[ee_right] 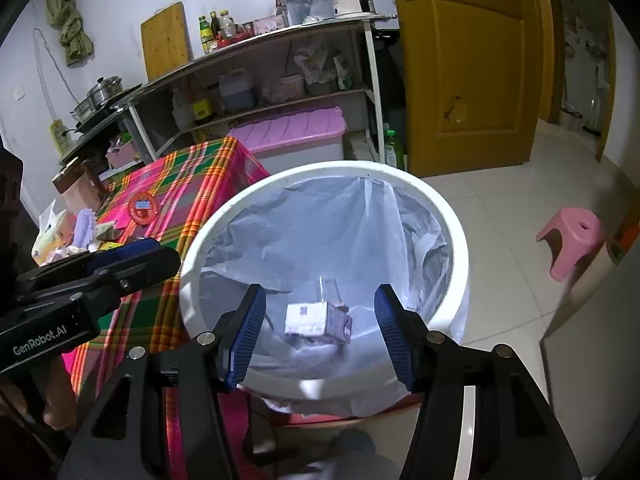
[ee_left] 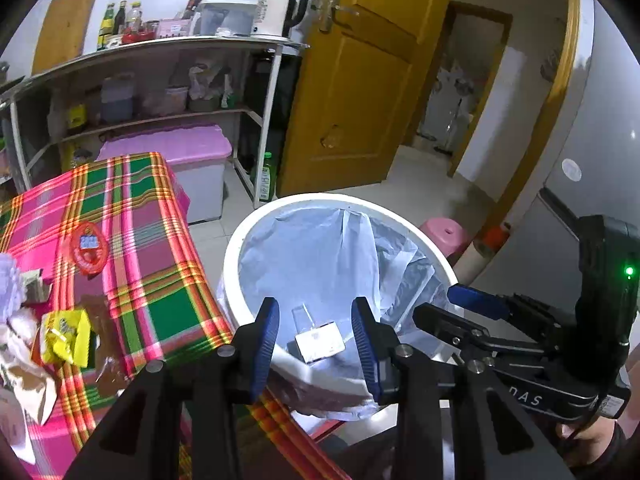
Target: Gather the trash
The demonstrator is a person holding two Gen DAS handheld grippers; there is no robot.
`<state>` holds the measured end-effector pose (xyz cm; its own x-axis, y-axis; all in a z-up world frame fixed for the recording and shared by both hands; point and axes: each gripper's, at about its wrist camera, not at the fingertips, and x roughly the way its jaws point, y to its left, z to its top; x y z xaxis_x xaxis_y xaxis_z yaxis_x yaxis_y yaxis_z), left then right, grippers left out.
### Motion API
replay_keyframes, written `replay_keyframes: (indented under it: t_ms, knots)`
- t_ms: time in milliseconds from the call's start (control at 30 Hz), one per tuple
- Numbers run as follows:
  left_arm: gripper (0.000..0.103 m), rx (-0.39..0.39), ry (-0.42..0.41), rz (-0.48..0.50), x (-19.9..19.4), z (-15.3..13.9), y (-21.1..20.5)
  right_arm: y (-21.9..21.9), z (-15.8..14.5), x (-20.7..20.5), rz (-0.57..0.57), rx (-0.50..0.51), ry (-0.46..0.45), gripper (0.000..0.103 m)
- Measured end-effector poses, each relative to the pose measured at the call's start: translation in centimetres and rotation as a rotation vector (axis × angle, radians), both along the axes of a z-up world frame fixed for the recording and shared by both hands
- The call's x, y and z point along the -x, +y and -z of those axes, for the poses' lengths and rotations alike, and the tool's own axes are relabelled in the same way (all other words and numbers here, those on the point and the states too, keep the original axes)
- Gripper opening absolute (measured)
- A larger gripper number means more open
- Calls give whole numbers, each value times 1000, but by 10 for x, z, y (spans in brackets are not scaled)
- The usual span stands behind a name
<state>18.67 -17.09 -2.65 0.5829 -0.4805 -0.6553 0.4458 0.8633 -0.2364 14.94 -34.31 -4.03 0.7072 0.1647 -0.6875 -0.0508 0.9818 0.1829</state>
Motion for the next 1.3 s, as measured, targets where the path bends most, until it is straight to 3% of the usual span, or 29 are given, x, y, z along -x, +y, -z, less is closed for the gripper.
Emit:
replay_keyframes:
  t_ms: [233,767,1300]
  knots:
    - [37,22,-6,-59,25,-7,27,20,-8,13,-66,-26,-21,59]
    - [37,-43,-37,-248,84,-9,109,101,-12,34,-281,-13,-13,60]
    - [41,-70,-30,-446,100,-3,185,151,-9,20,-374,-9,11,60]
